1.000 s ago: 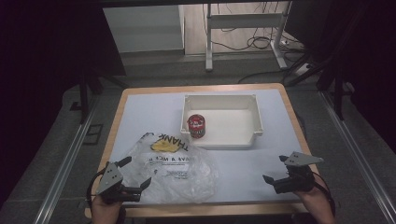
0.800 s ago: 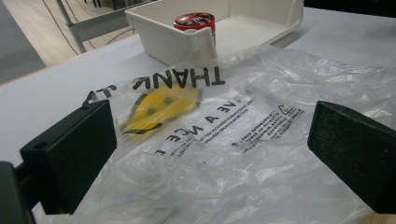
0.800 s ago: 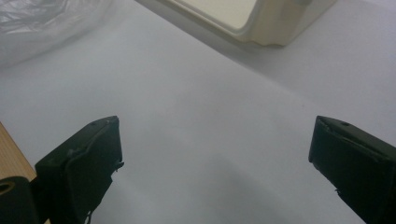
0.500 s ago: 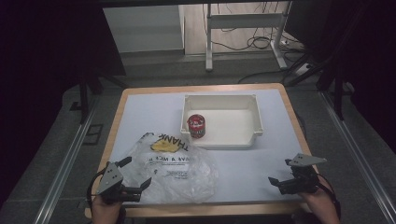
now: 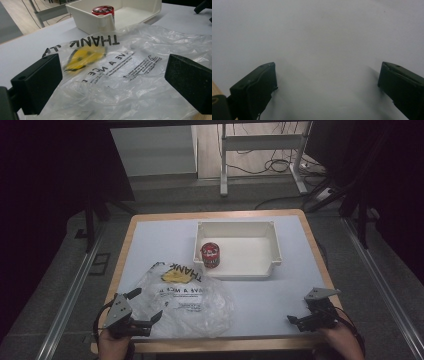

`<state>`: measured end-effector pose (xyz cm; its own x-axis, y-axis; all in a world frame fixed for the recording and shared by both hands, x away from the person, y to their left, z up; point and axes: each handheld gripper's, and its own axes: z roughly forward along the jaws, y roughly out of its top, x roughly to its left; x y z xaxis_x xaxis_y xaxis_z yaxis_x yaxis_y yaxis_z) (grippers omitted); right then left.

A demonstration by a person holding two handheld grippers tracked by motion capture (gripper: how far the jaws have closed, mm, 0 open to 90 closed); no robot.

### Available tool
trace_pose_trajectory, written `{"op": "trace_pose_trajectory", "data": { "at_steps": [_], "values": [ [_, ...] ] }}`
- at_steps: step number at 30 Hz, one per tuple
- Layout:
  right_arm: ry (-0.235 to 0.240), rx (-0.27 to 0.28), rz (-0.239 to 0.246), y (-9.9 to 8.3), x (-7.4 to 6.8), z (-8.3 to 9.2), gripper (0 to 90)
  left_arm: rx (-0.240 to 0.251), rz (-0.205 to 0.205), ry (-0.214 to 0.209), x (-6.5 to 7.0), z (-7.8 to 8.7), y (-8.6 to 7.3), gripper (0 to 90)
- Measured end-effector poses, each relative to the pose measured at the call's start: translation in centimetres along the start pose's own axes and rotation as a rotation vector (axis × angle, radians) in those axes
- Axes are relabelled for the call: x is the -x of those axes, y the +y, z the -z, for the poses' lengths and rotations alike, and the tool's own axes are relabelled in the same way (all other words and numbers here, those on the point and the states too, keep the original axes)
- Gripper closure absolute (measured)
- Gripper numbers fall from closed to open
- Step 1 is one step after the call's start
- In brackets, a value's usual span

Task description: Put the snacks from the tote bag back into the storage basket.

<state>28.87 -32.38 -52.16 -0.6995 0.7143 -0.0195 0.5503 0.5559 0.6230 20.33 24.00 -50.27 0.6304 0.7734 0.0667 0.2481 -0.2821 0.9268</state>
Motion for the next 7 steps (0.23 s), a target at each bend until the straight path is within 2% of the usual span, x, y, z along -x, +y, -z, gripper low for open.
{"op": "trace_pose_trajectory", "data": {
  "at_steps": [4, 7],
  "values": [
    [-0.018, 0.000, 0.015, -0.09, -0.34, -0.20, 0.0, 0.001, 0.002, -0.001, 0.00, 0.00, 0.01, 1.1],
    [-0.014, -0.001, 0.013, -0.08, -0.32, -0.20, 0.0, 0.002, 0.002, 0.002, -0.04, 0.01, 0.05, 1.1]
  ]
}}
